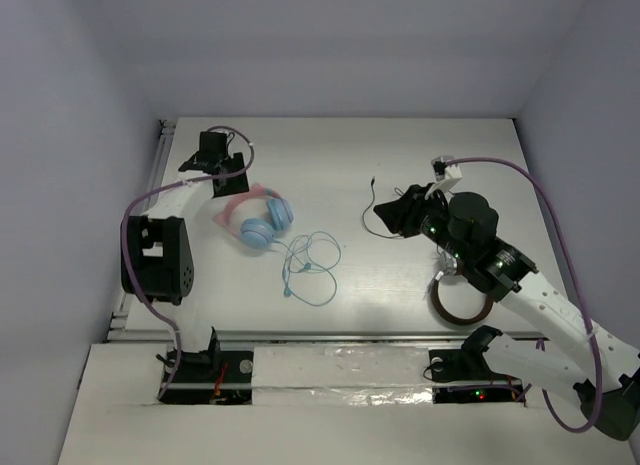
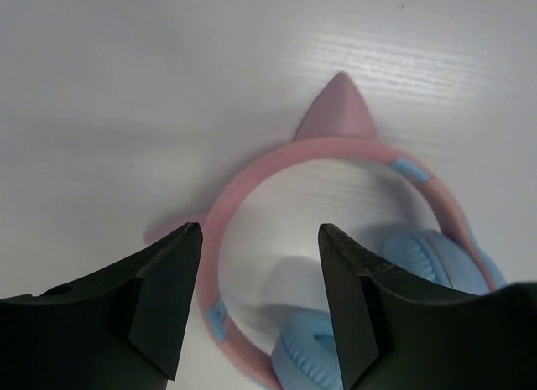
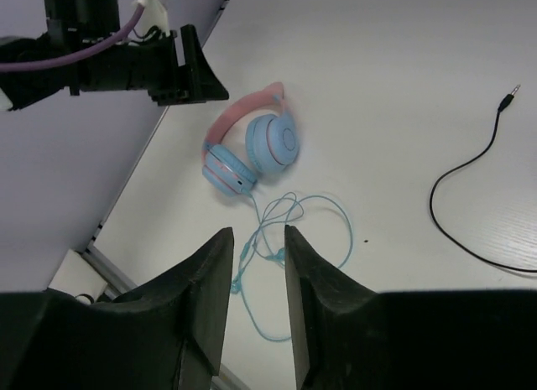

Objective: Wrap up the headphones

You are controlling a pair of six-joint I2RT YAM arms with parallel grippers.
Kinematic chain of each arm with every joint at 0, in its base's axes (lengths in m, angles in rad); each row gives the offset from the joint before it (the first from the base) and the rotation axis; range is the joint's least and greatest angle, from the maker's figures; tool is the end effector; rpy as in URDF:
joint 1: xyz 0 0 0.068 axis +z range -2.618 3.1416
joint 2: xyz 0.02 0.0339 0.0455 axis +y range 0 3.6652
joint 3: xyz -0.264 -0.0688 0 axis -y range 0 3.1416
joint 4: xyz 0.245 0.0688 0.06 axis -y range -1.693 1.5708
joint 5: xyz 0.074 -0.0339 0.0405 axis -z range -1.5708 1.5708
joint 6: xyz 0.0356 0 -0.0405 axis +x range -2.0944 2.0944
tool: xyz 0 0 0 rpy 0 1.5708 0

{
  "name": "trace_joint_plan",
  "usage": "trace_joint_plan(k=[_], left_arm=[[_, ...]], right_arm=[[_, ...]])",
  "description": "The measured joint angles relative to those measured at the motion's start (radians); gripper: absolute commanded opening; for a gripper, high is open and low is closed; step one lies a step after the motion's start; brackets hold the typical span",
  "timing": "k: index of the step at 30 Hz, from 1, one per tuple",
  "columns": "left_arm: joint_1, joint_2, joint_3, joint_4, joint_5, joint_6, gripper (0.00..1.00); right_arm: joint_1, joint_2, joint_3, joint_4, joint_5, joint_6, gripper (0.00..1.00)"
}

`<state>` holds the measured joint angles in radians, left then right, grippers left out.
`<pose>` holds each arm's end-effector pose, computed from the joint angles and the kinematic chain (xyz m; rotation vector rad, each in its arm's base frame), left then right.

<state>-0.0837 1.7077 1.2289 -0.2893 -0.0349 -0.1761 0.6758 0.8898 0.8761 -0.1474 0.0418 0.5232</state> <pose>0.3787 -0.0305 0.2393 -0.1254 2.3366 -0.0881 0.1630 0.1288 0.3577 -0.1057 1.8045 0.8362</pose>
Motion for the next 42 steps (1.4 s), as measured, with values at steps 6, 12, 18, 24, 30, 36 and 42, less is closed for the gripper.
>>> trace_joint_plan(k=[6, 12, 18, 24, 30, 36, 42], left_arm=[[0.0, 0.148, 0.15, -0.008, 0.037, 0.066, 0.56], [0.0, 0.206, 0.164, -0.047, 0.027, 0.08, 0.56], [0.0, 0.206, 0.132, -0.049, 0.003, 0.081, 0.48], [0.002, 0.209, 0.09, -0.048, -0.037, 0.065, 0.21], [0.001, 0.184, 0.051, -0.024, -0.038, 0.026, 0.16], [0.001, 0.093, -0.074, -0.005, -0.019, -0.054, 0.32], [0.0, 0.032, -0.176, 0.004, 0.054, -0.124, 0.54]], right_arm=[[0.0, -0.019, -0.004, 0.0, 0.0, -0.002, 0.4], [0.0, -0.022, -0.004, -0.001, 0.005, -0.002, 0.4], [0.0, -0.022, -0.004, -0.001, 0.012, 0.0, 0.4], [0.0, -0.015, -0.004, -0.001, 0.011, 0.0, 0.39], [0.0, -0.01, -0.004, -0.001, -0.005, 0.0, 0.38], [0.0, -0.007, -0.004, -0.001, -0.016, 0.0, 0.38], [0.0, 0.002, -0.004, -0.001, -0.023, -0.001, 0.38]])
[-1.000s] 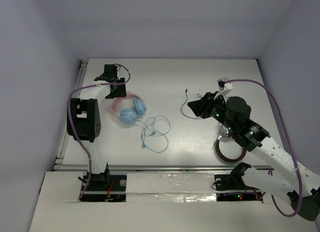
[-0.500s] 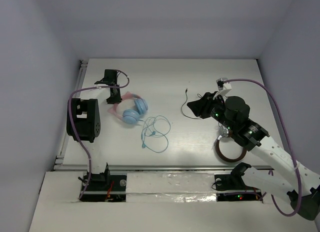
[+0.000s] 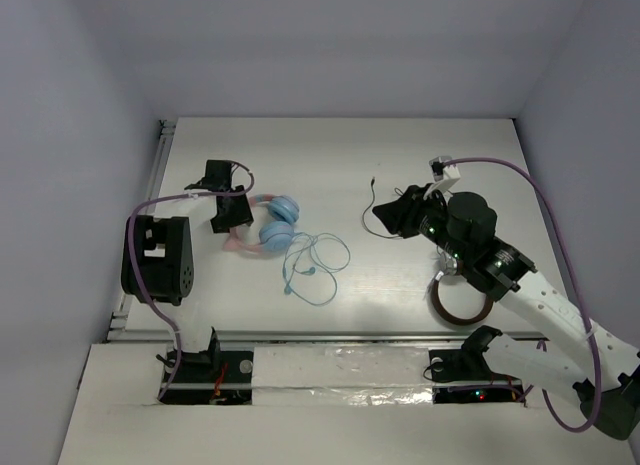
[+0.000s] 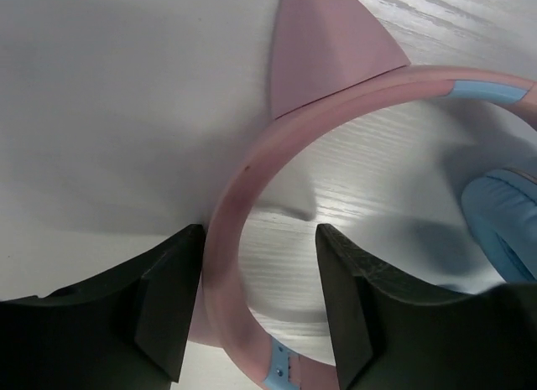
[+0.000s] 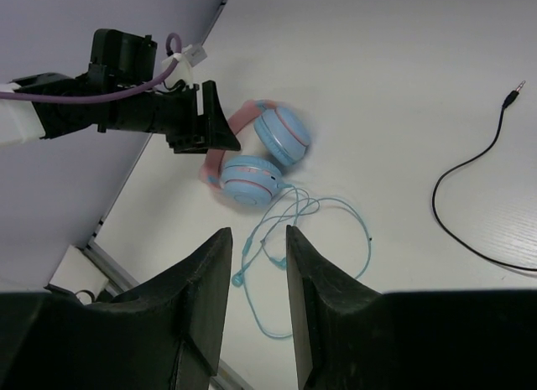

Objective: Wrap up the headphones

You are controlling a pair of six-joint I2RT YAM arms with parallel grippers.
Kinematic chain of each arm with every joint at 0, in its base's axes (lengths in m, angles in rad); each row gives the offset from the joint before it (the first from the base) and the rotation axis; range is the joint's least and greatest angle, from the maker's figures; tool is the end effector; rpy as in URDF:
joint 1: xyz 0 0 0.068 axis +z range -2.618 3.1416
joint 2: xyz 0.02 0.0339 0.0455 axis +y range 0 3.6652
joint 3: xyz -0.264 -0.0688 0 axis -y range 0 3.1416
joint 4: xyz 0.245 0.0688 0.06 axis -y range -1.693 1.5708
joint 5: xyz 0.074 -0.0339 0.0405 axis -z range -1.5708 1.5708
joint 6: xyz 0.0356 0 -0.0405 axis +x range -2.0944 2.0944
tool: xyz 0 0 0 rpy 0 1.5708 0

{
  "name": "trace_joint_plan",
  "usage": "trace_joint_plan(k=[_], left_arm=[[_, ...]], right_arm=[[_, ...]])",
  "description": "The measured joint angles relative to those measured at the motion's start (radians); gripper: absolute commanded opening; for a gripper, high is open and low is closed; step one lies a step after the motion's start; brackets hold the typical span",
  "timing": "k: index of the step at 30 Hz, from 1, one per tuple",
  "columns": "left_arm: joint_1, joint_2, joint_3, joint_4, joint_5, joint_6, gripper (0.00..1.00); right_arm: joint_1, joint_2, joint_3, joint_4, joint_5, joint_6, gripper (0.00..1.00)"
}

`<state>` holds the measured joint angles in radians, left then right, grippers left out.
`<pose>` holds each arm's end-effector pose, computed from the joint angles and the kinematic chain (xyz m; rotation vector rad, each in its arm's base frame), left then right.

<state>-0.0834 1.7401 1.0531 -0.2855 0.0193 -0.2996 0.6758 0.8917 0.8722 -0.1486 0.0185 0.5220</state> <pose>0.3524 -0.0301 0.1742 -0.2678 2.5382 -0.1740 0.1630 0.1298 0.3558 -0.1255 1.8141 0.8519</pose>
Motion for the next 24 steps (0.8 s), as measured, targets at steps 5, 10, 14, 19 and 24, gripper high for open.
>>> trace_joint_plan(k=[5, 10, 14, 19, 24], left_arm=[[-0.005, 0.017, 0.019, -0.01, 0.028, -0.008, 0.51], [-0.007, 0.066, 0.073, 0.0, 0.025, 0.001, 0.4], [-0.011, 0.078, 0.078, 0.006, -0.004, 0.014, 0.17], [-0.037, 0.11, 0.12, 0.0, -0.03, 0.028, 0.45], [-0.064, 0.111, 0.124, 0.013, -0.053, 0.03, 0.55]], right_arm=[[0.0, 0.01, 0.0, 0.001, -0.01, -0.002, 0.35], [0.0, 0.017, 0.0, 0.0, -0.017, -0.002, 0.33], [0.0, 0.02, 0.0, 0.003, -0.019, -0.002, 0.29], [0.0, 0.036, -0.002, 0.015, -0.026, -0.002, 0.23], [0.0, 0.036, -0.004, 0.024, -0.026, -0.002, 0.23]])
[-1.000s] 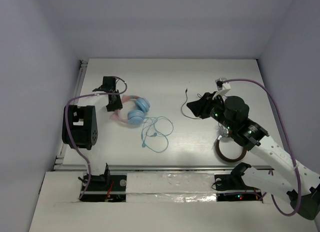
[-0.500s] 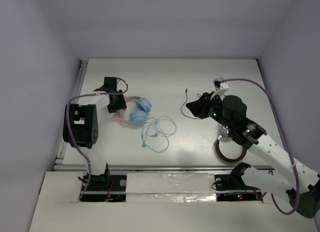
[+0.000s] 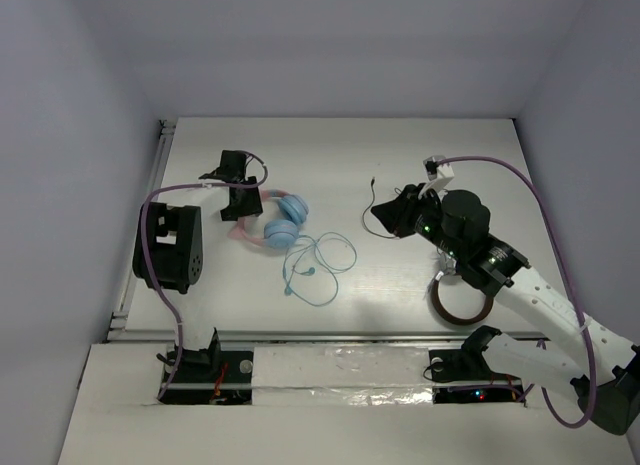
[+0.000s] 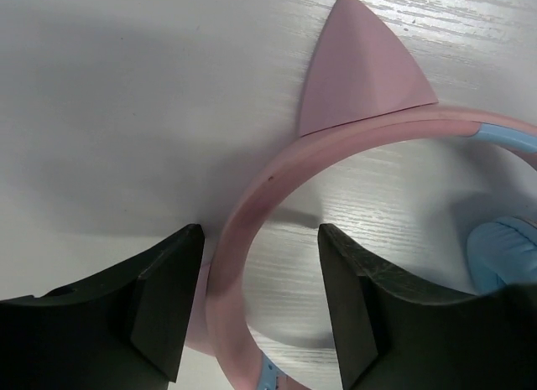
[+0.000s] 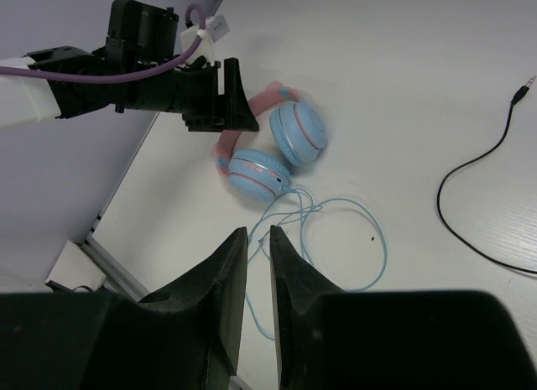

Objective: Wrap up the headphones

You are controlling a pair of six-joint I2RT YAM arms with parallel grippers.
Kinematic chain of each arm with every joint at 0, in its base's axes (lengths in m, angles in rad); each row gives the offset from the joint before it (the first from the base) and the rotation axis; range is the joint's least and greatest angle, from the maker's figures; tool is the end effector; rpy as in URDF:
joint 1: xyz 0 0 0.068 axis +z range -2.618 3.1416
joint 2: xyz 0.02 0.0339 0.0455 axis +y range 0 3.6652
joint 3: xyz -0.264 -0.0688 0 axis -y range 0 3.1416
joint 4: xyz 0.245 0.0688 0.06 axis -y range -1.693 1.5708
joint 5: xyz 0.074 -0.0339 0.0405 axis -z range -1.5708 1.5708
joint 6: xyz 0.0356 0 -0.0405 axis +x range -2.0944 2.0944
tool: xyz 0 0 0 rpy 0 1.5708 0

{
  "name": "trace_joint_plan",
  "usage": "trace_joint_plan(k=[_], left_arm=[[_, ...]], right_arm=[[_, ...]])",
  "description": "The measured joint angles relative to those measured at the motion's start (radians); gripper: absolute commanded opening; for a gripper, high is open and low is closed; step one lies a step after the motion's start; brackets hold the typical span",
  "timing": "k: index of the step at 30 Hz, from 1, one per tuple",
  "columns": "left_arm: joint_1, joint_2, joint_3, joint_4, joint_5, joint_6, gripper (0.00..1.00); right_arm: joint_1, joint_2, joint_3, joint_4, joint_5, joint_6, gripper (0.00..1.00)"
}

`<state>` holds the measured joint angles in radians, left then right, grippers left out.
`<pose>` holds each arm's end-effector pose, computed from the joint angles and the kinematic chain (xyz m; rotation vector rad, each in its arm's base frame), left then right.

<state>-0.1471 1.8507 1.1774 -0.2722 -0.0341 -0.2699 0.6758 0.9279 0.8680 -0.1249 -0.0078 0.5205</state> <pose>0.3820 -0.0554 0.1725 -0.1685 2.5145 -0.1266 0.1696 0.1363 0.3499 -0.1486 1.8336 0.8661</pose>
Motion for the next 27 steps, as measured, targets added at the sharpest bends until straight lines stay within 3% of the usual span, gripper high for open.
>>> trace_joint_plan(k=[11, 20, 23, 24, 25, 27], left_arm=[[-0.002, 0.044, 0.054, -0.024, -0.044, 0.031, 0.39], [-0.013, 0.077, 0.093, -0.011, -0.079, 0.051, 0.44], [-0.014, 0.077, 0.092, -0.007, -0.078, 0.054, 0.28], [-0.014, 0.078, 0.092, -0.006, -0.077, 0.059, 0.11], [-0.014, 0.079, 0.092, -0.005, -0.076, 0.062, 0.01], [-0.013, 0.079, 0.092, -0.009, -0.04, 0.087, 0.0]], right_arm=[[0.004, 0.002, 0.0, 0.006, -0.002, 0.0, 0.23], [0.006, 0.013, 0.0, 0.007, -0.004, 0.0, 0.23], [0.006, 0.013, 0.0, 0.007, -0.004, 0.0, 0.23], [0.006, 0.013, 0.0, 0.007, -0.004, 0.001, 0.23], [0.006, 0.013, 0.0, 0.007, -0.004, 0.001, 0.23], [0.006, 0.013, 0.0, 0.006, -0.004, 0.001, 0.23]])
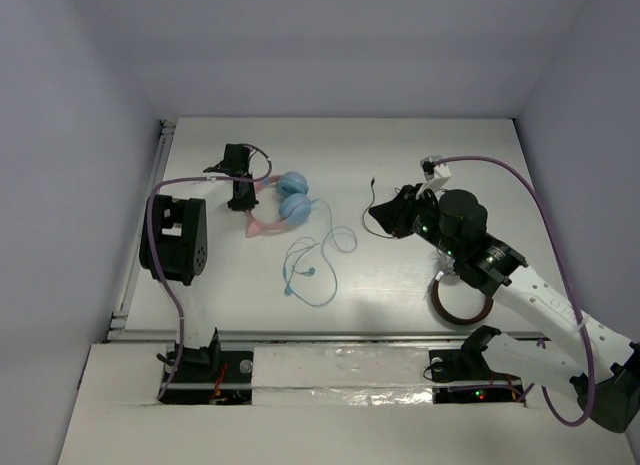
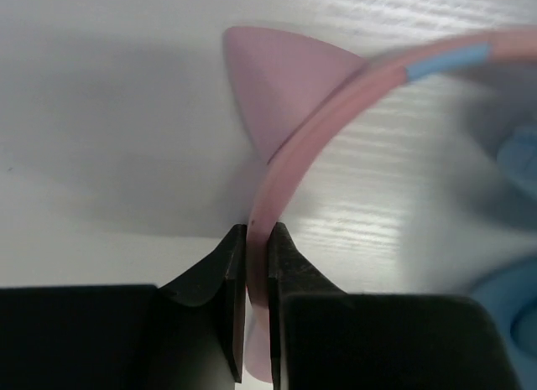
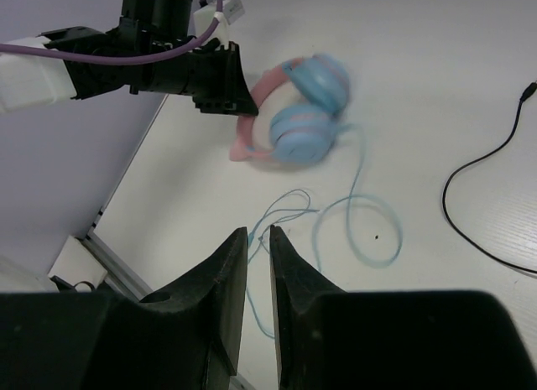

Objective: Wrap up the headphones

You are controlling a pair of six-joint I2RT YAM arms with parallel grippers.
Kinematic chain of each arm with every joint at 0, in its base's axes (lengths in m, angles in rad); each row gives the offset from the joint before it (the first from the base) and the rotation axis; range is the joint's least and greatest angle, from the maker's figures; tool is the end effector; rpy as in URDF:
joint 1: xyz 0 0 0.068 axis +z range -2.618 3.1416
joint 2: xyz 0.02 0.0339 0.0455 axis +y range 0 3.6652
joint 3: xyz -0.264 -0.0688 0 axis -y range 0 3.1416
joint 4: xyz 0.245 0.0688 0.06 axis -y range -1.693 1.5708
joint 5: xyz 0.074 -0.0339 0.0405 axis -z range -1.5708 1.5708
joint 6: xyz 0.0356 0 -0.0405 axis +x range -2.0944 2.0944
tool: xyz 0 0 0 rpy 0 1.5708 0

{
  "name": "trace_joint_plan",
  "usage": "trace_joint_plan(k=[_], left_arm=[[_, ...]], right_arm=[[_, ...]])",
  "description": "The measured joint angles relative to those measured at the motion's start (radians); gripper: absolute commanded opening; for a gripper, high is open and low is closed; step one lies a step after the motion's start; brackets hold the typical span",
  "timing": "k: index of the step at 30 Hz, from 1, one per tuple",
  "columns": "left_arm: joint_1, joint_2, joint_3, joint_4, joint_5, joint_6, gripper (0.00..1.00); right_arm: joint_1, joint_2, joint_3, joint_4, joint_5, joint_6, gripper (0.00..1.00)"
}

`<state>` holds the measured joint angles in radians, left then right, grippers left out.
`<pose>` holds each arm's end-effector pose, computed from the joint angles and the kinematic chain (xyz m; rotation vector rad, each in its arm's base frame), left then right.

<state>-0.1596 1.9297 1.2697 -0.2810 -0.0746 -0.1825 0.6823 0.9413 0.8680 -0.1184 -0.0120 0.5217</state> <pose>0.4028 -0.0622 0.1694 -0.0592 2.5079 -0.0468 0.1712 0.1396 0.3479 -0.1574 1.8417 0.8722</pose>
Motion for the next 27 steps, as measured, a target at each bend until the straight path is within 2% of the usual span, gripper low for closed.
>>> trace_joint_plan(k=[4, 5, 6, 7, 14, 16, 17, 18, 19, 20, 21, 27], left_arm=[[0.0, -0.003, -0.002, 0.037, 0.023, -0.029, 0.0], [0.0, -0.01, -0.007, 0.037, 0.031, -0.033, 0.0], [0.002, -0.022, -0.016, 0.036, 0.039, -0.037, 0.0], [0.003, -0.039, -0.026, 0.029, 0.048, -0.039, 0.0], [0.004, -0.311, -0.024, -0.133, 0.135, -0.044, 0.0], [0.003, -0.385, 0.027, -0.156, 0.174, -0.049, 0.0], [0.004, -0.415, 0.062, -0.165, 0.196, -0.051, 0.0], [0.003, -0.443, 0.092, -0.165, 0.216, -0.057, 0.0], [0.003, -0.468, 0.116, -0.162, 0.241, -0.064, 0.0], [0.004, -0.488, 0.133, -0.158, 0.264, -0.071, 0.0], [0.004, -0.507, 0.146, -0.154, 0.289, -0.078, 0.0], [0.003, -0.549, 0.153, -0.188, 0.422, -0.089, 0.0]], right_arm=[[0.0, 0.0, 0.0, 0.0, 0.0, 0.0, 0.18], [0.0, 0.001, 0.0, 0.001, 0.0, 0.0, 0.14], [0.0, 0.003, 0.0, 0.004, -0.001, -0.001, 0.05], [0.0, 0.008, 0.0, 0.008, -0.006, -0.003, 0.01], [0.008, 0.117, 0.019, 0.029, -0.089, -0.031, 0.0], [0.008, 0.158, 0.036, 0.029, -0.105, -0.053, 0.23], [0.009, 0.179, 0.049, 0.03, -0.108, -0.066, 0.4], [0.009, 0.194, 0.059, 0.03, -0.109, -0.079, 0.71], [0.01, 0.206, 0.067, 0.032, -0.106, -0.1, 0.78], [0.011, 0.211, 0.071, 0.037, -0.095, -0.127, 0.85], [0.013, 0.216, 0.078, 0.039, -0.08, -0.146, 0.86], [0.01, 0.208, 0.079, 0.121, -0.061, -0.258, 0.86]])
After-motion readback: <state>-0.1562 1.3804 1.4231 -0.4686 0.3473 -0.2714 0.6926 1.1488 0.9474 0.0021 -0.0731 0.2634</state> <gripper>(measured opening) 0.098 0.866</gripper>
